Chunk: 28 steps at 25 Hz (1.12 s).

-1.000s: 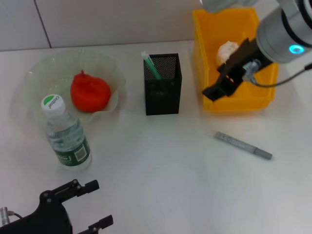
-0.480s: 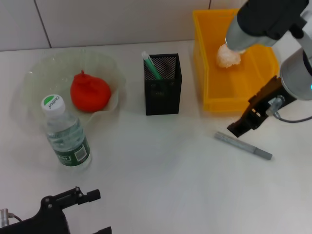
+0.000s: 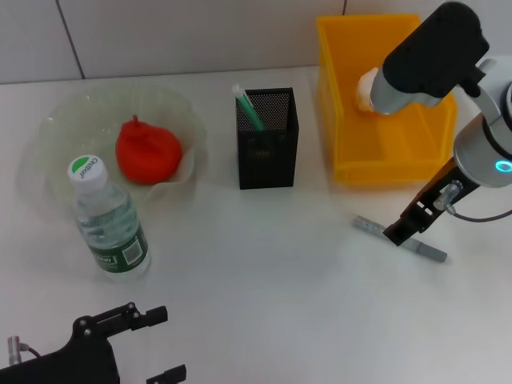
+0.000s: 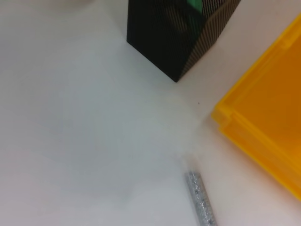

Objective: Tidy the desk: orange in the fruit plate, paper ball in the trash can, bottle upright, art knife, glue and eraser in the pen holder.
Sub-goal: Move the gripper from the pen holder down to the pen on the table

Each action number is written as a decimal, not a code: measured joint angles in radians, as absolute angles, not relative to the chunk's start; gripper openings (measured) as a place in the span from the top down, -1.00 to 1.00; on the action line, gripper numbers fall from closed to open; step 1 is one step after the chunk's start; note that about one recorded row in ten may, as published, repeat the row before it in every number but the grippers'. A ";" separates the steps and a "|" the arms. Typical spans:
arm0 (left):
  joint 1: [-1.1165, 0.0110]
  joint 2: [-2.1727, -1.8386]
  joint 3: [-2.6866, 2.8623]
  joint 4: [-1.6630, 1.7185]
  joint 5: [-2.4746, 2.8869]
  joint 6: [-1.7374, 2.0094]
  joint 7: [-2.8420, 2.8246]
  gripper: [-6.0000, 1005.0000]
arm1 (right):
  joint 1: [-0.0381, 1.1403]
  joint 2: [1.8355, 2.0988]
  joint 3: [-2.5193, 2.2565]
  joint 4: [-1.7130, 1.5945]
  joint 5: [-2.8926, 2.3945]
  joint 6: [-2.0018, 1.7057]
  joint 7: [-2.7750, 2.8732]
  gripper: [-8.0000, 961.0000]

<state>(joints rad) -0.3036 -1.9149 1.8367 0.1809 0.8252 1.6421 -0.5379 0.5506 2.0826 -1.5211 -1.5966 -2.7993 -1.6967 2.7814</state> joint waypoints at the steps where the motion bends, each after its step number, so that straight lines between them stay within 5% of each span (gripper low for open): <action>1: -0.304 -1.915 1.836 0.181 0.825 1.638 -0.538 -0.38 | 0.560 2.082 -1.514 -1.568 -2.799 -1.688 2.777 -0.67; 28: -0.304 -1.918 1.836 0.181 0.824 1.624 -0.540 -0.38 | 0.730 2.078 -1.389 -1.176 -2.750 -1.568 2.480 -0.64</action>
<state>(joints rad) -0.3043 -1.9180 1.8361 0.1810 0.8236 1.6244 -0.5400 0.7296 2.0782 -1.3885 -1.1763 -2.7505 -1.5676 2.4796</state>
